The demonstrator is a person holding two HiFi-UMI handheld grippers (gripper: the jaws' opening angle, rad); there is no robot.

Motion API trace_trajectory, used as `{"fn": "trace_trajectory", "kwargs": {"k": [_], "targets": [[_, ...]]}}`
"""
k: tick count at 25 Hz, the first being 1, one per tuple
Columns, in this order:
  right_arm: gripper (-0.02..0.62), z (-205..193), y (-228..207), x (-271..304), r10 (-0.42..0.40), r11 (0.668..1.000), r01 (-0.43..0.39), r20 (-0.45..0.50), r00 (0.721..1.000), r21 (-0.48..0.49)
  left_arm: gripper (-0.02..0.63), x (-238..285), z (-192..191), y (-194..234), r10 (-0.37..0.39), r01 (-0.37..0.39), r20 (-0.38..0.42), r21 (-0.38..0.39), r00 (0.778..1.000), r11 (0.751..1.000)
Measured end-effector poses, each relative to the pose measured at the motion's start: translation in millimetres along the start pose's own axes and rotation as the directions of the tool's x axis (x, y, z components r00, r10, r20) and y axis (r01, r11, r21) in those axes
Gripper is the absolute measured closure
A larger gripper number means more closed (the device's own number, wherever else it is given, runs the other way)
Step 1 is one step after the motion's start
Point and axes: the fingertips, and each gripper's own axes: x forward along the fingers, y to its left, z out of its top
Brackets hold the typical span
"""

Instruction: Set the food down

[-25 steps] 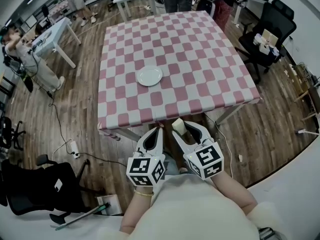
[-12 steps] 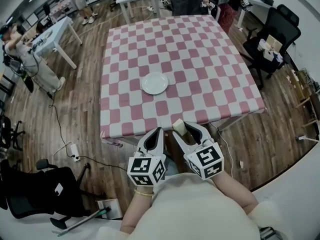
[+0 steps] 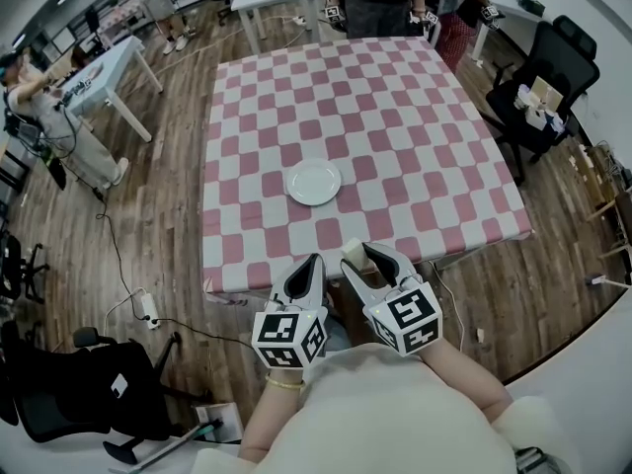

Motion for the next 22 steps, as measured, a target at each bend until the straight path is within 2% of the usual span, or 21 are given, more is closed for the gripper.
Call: {"fn": "trace_trajectory", "kwargs": {"k": [9,22], "targets": [[0.425,9.8,-18.4,38.6,0.009,1.000,-0.009,-0.019,1.000,-0.001,0.606,29.5,14.3,28.3,0.014,-0.014,-0.007,-0.010,1.000,1.000],[0.425,24.2,-48.3,88.5,-0.022,1.000,0.023,-0.038,0.999,0.015,0.606,73.1,34.4,65.1,0.006,-0.006,-0.036,0.001,0.999,1.000]]}}
